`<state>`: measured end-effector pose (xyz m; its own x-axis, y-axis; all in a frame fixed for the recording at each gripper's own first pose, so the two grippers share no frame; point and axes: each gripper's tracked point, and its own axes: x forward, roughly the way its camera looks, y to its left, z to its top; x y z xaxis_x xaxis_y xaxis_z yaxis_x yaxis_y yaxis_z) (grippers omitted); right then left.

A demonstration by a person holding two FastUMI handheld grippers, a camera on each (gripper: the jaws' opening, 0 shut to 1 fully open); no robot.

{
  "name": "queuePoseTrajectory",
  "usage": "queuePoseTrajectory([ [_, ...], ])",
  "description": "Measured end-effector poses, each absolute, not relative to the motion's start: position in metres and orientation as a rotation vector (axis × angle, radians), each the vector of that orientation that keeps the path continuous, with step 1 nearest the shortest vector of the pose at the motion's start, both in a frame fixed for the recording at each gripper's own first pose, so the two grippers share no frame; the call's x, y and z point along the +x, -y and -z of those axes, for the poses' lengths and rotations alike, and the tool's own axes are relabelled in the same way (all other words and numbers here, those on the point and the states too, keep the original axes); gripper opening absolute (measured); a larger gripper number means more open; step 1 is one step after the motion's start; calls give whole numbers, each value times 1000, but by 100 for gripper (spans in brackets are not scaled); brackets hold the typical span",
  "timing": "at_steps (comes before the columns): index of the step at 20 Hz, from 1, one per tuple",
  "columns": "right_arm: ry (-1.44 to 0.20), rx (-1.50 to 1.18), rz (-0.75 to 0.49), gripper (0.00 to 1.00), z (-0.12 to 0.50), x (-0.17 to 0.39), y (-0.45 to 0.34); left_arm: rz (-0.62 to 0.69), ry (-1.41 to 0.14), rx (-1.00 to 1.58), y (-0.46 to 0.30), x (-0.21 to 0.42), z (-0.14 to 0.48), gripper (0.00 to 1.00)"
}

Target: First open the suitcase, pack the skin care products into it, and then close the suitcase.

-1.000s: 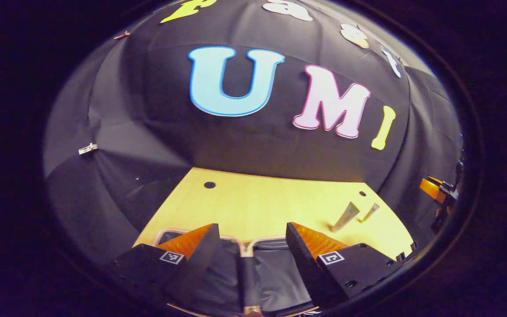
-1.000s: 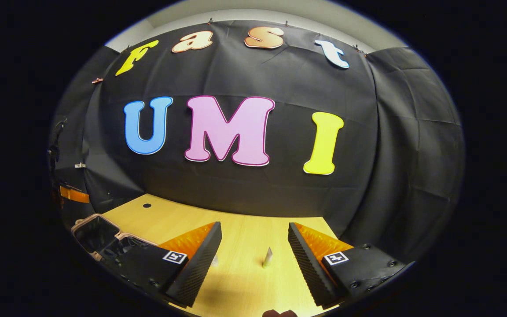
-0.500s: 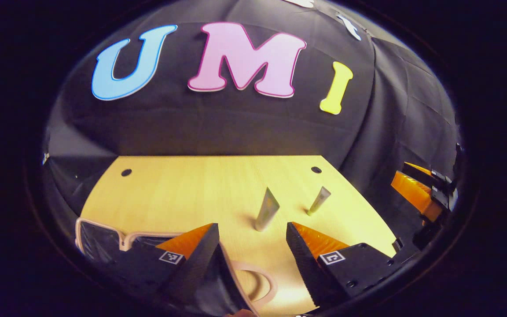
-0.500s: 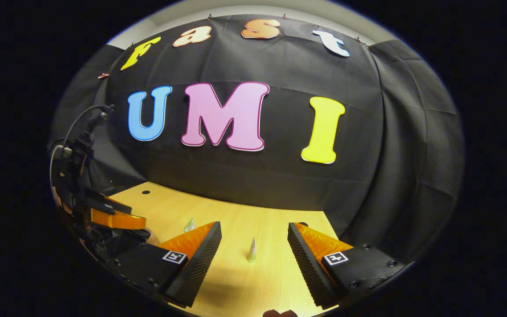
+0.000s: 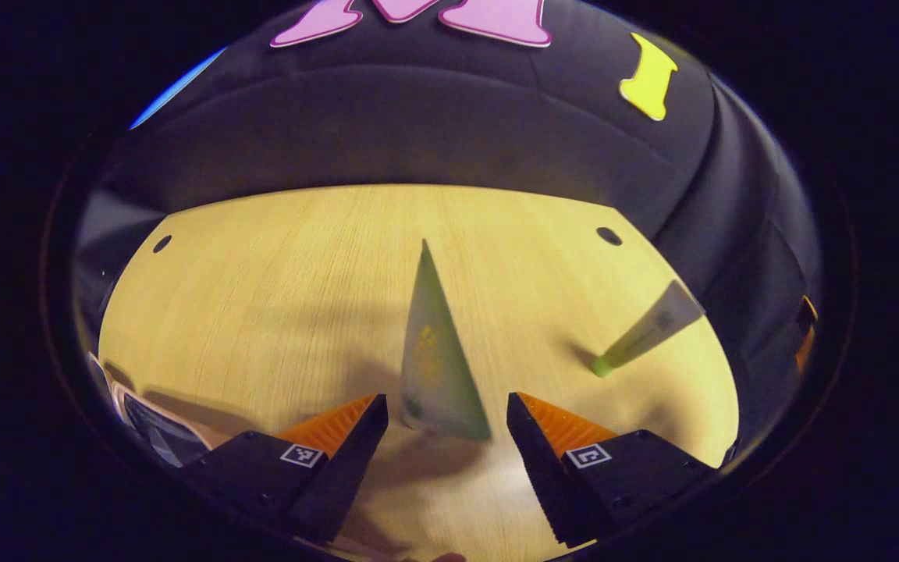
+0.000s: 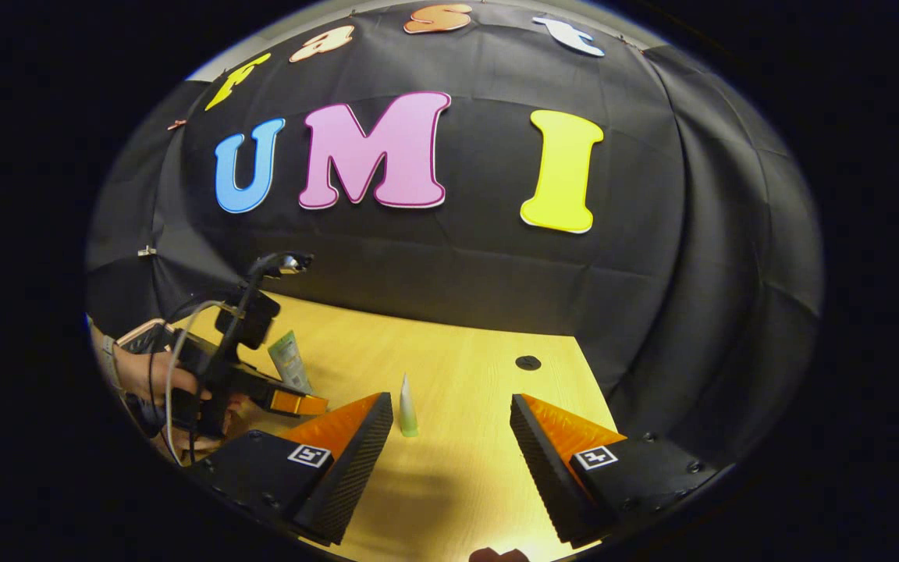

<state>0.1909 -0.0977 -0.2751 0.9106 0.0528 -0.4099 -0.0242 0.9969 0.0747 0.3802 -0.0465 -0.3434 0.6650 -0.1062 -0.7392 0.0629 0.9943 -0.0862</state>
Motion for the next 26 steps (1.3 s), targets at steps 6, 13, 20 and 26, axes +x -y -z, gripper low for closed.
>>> queuePoseTrajectory([
  [6,-512,123,-96,96,331,207,86,32,-841,-81,31,382,333,48],
  [13,-579,145,-189,96,394,258,36,78,-707,-101,34,328,237,45],
  [20,-665,120,-155,61,451,305,15,-116,-822,-190,-36,207,231,45],
  [26,-667,158,-192,25,405,276,20,-291,-1134,-1,-156,117,262,45],
])
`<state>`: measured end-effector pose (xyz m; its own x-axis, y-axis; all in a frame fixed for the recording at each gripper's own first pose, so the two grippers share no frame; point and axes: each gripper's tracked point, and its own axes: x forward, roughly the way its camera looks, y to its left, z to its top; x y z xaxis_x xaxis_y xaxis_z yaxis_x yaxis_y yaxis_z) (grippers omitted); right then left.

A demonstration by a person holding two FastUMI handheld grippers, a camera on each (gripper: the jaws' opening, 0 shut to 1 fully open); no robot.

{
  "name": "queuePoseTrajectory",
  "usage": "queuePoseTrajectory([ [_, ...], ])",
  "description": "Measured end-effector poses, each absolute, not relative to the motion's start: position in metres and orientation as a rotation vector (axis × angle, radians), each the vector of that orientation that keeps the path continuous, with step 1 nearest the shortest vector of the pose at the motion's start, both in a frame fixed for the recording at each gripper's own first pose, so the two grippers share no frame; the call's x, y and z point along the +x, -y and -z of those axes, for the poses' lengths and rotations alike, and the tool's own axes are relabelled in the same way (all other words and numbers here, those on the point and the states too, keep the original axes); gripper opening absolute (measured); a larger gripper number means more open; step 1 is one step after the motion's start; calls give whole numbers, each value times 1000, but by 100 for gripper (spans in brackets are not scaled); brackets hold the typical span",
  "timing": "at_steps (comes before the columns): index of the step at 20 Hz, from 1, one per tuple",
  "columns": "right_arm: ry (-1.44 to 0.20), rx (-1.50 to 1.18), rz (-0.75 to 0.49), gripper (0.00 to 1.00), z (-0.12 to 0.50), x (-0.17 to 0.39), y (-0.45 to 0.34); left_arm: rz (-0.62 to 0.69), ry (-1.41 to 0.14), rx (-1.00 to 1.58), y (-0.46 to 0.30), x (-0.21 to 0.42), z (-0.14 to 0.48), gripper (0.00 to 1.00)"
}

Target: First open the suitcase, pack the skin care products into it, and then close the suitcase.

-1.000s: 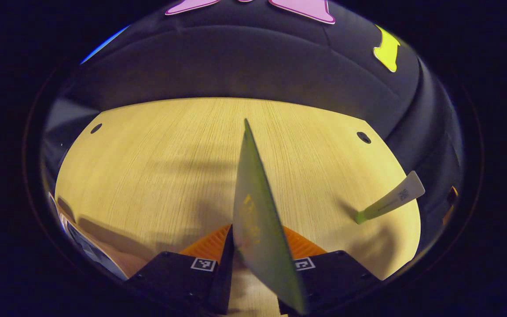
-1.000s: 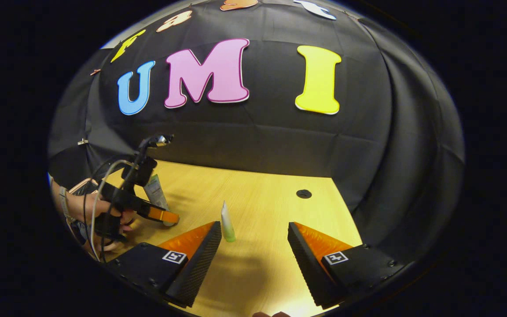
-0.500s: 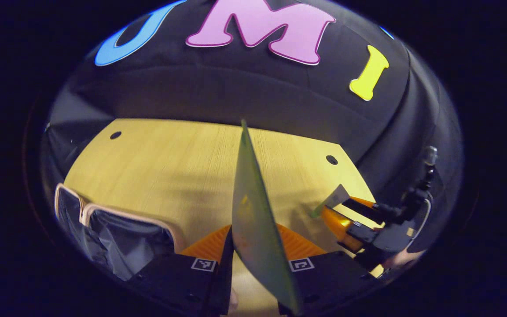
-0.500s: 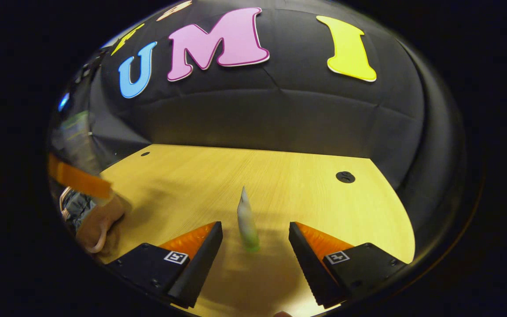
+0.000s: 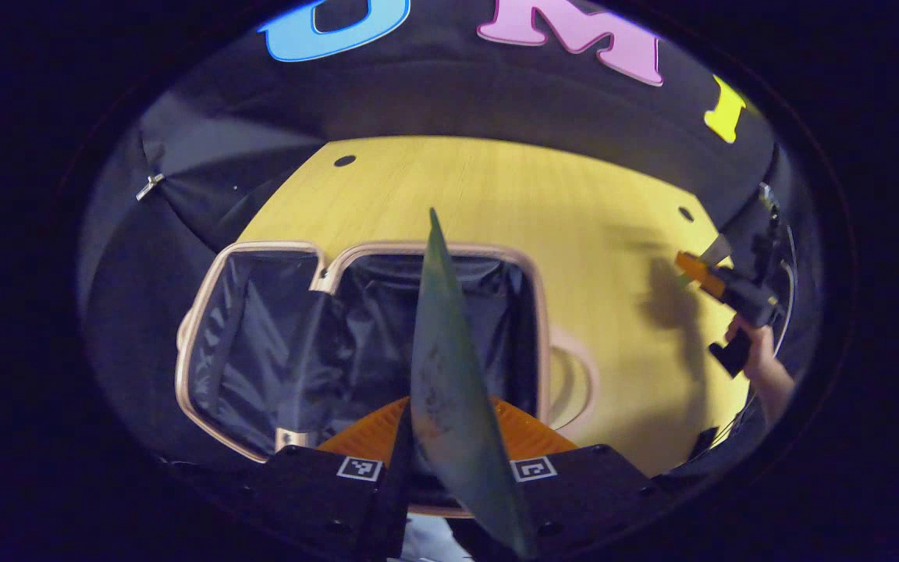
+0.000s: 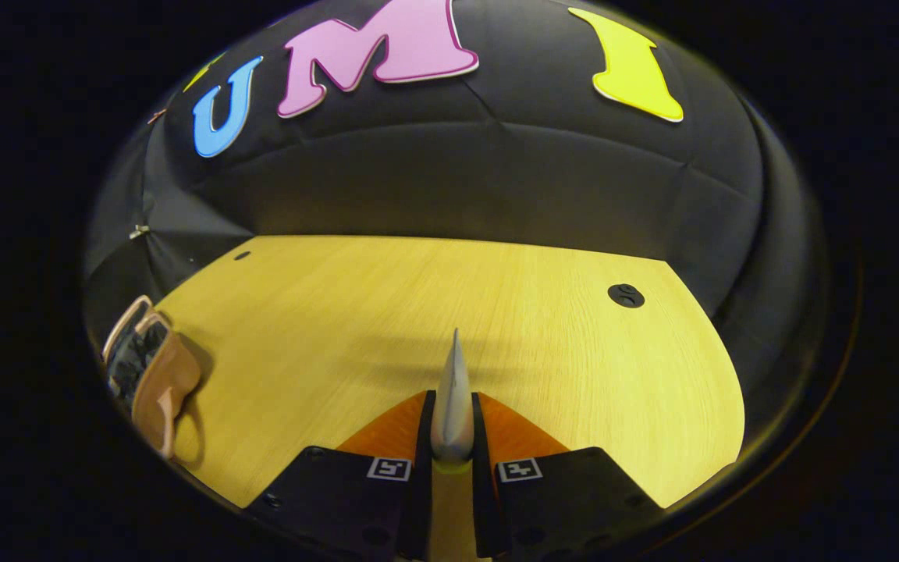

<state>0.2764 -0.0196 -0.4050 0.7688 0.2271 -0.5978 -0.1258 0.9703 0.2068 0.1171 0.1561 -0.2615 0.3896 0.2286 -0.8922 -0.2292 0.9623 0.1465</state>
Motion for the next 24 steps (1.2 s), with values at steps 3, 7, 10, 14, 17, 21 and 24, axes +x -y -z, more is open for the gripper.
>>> queuePoseTrajectory([
  [3,-624,169,-234,25,355,242,17,-284,-1271,-17,-169,101,290,45],
  [7,-543,154,-257,25,291,197,7,-309,-1477,-12,-187,86,345,48],
  [10,-536,172,-255,25,257,164,-17,-384,-1547,-58,-194,77,377,48],
  [14,-545,189,-287,25,224,129,-78,-274,-1413,-17,-191,94,344,99],
  [17,-562,184,-350,25,205,116,-138,-116,-1190,-42,-180,103,301,98],
  [21,-664,208,-504,25,202,102,-253,-90,-946,37,-233,94,242,97],
  [24,-940,236,-560,25,263,80,-324,-183,-890,3,-305,72,231,98],
])
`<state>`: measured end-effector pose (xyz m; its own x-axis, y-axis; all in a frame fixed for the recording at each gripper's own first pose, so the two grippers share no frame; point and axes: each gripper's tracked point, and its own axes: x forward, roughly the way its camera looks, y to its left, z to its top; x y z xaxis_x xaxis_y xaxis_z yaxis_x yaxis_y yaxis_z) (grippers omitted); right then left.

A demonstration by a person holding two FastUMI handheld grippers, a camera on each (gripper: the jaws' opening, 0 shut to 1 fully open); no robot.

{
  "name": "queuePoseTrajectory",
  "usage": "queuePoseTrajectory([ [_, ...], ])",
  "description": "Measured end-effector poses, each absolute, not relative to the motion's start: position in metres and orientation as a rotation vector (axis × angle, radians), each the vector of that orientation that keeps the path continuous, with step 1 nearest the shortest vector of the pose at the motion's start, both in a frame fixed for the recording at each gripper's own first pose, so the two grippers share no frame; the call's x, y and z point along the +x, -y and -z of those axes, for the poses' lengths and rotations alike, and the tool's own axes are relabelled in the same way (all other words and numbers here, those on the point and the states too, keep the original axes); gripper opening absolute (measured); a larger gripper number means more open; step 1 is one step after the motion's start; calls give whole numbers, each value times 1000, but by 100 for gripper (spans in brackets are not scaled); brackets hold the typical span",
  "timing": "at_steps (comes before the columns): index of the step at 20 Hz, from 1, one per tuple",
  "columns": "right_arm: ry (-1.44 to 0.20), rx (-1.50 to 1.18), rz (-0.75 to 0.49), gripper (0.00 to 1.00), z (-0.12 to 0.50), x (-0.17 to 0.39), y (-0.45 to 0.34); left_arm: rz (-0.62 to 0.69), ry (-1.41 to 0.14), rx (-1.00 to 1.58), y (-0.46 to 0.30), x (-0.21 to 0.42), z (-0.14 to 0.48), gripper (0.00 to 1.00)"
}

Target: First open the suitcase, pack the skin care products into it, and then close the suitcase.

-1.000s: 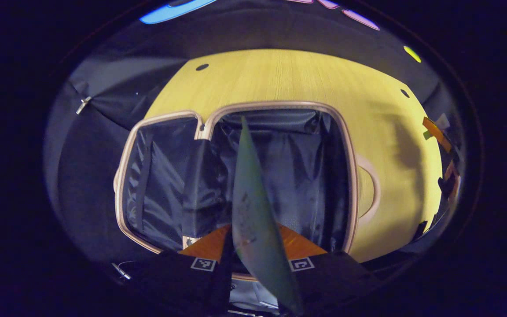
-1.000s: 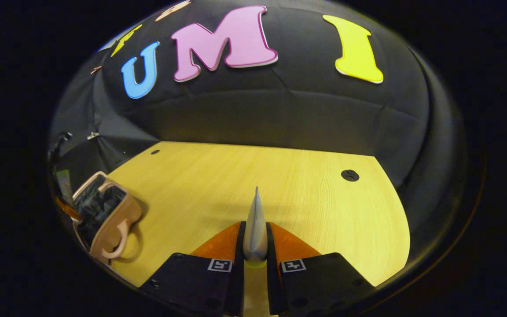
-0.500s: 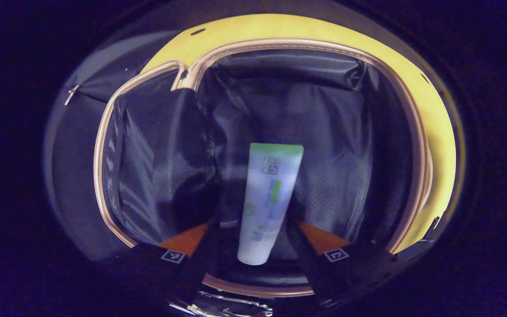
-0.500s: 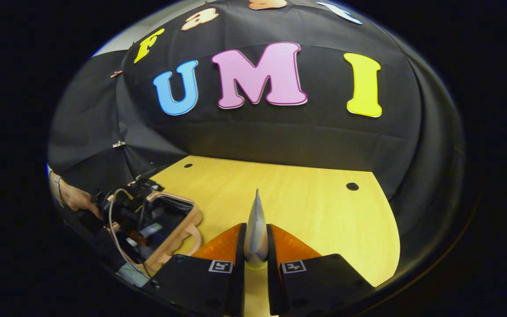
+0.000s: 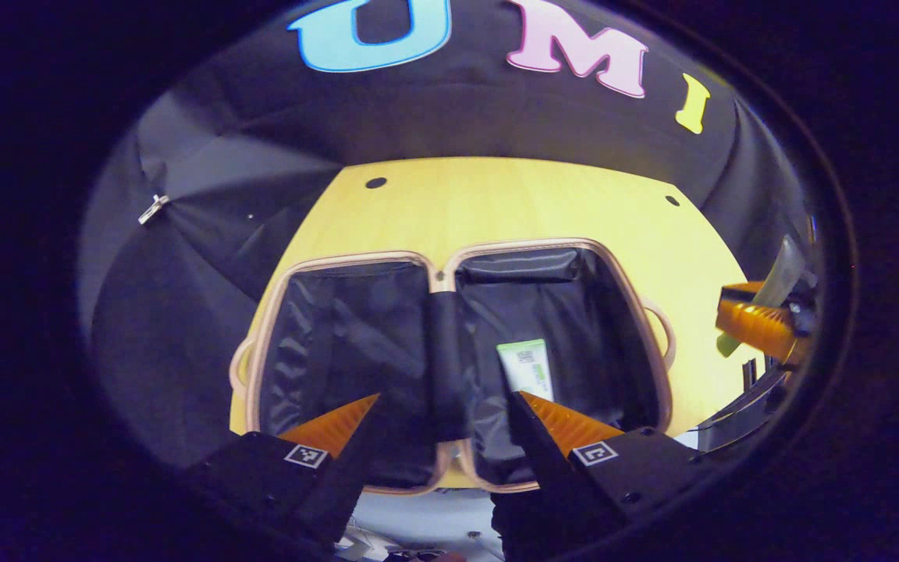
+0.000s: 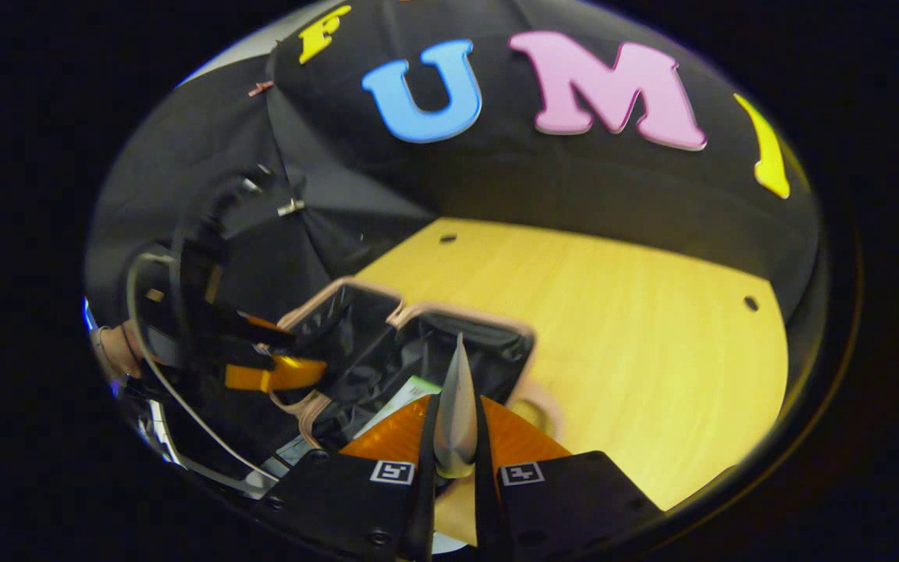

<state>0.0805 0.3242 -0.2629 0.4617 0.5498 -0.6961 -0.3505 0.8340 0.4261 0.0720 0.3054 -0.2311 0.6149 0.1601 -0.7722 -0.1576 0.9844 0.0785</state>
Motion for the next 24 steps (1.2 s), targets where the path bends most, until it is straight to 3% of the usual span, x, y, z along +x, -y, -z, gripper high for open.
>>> queuePoseTrajectory([
  [4,-1313,263,-433,25,356,55,-364,-357,-877,-96,-407,24,234,98],
  [7,-1412,264,-255,25,389,53,-359,-458,-890,-126,-463,-5,240,98],
  [8,-1417,273,-199,19,393,57,-357,-483,-889,-113,-477,-12,241,98],
  [9,-1418,284,-158,28,391,58,-359,-491,-884,-97,-489,-18,239,96],
  [11,-1398,268,-189,35,389,59,-363,-483,-882,-75,-498,-17,238,95],
  [14,-1342,263,-256,78,366,51,-369,-459,-885,-65,-511,-1,240,96],
  [15,-1289,299,-281,80,353,58,-372,-467,-886,-37,-525,8,240,98],
  [16,-1238,317,-298,97,339,61,-369,-473,-891,-16,-538,17,240,98],
  [20,-1093,283,-254,98,309,69,-330,-452,-870,-51,-567,65,238,98],
  [24,-1057,351,-151,98,289,74,-290,-473,-1060,-77,-588,82,285,98],
])
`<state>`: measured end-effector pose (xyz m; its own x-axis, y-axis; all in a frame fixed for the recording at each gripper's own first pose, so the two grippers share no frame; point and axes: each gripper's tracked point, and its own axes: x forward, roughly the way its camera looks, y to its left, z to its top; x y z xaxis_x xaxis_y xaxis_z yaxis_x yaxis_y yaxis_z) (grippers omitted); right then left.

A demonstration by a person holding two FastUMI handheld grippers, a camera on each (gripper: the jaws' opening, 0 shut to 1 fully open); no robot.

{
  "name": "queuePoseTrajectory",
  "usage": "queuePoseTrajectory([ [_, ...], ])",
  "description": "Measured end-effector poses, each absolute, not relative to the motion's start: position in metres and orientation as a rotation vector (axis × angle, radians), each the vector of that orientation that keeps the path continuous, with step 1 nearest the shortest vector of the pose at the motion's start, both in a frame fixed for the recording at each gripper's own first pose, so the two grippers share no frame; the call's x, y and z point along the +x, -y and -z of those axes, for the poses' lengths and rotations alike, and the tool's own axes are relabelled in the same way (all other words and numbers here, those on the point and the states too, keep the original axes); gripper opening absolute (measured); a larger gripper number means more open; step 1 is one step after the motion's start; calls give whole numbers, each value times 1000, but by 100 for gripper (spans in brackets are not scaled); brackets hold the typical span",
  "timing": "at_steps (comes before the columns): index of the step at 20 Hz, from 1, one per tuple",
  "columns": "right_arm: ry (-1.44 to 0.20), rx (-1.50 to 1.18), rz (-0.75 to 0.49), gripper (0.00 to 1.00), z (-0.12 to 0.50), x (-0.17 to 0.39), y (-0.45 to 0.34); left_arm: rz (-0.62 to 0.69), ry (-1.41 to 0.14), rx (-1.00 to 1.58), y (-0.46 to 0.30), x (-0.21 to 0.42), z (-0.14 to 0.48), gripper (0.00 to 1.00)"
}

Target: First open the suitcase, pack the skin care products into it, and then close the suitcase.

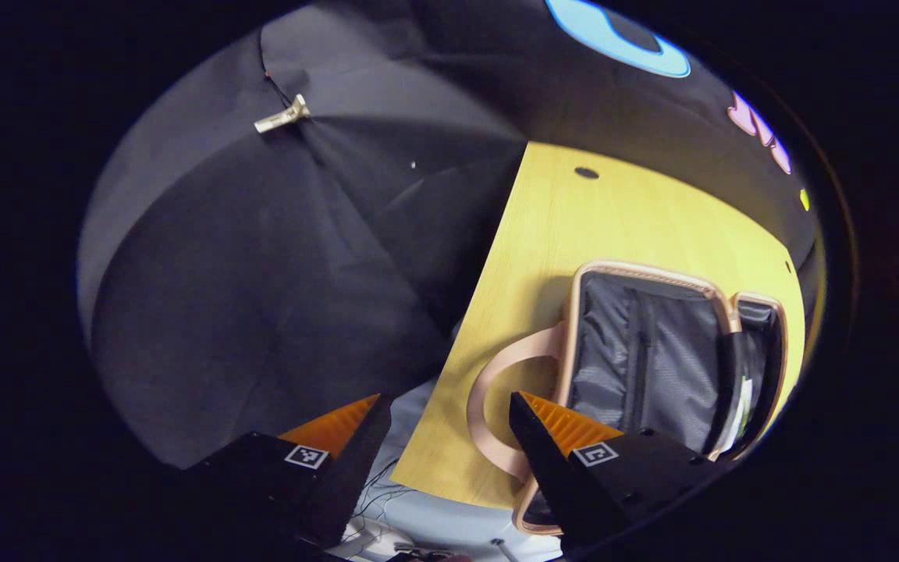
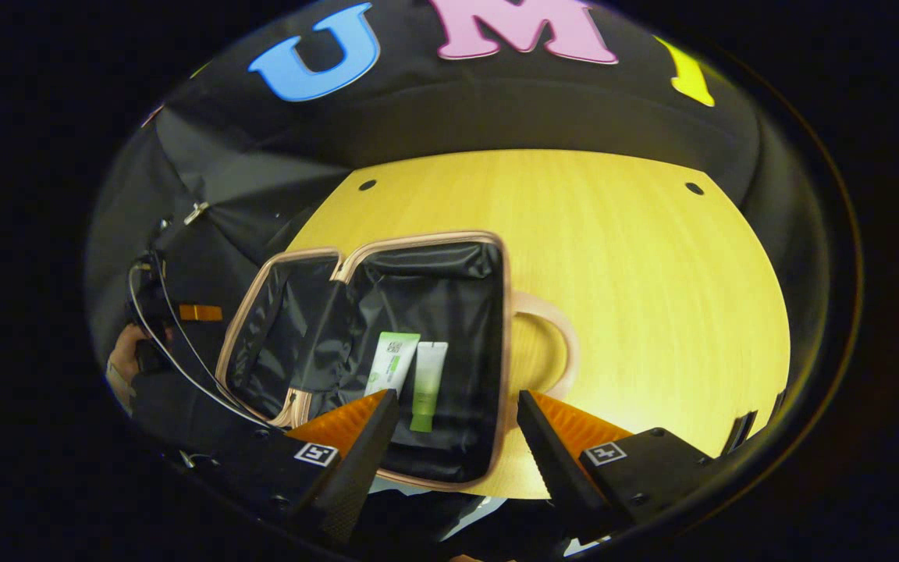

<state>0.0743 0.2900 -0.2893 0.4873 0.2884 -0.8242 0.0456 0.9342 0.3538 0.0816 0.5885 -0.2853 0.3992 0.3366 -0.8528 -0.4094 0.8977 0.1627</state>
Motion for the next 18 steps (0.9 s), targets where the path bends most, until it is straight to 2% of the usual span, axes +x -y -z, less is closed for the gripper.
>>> queuePoseTrajectory([
  [4,-1042,372,-83,97,278,60,-257,-437,-1207,-134,-587,89,341,96],
  [5,-1032,384,-73,98,273,55,-251,-399,-1208,-175,-583,93,348,86],
  [6,-1020,392,-61,98,269,51,-245,-365,-1198,-212,-573,99,353,82],
  [7,-1011,396,-47,97,266,46,-238,-357,-1205,-204,-571,98,352,71],
  [9,-993,418,-32,97,260,44,-231,-333,-1234,-175,-571,93,350,22],
  [13,-964,420,-87,97,252,47,-229,-327,-1116,-213,-561,104,305,16],
  [18,-925,426,-207,97,235,58,-225,-286,-930,-143,-524,99,192,8],
])
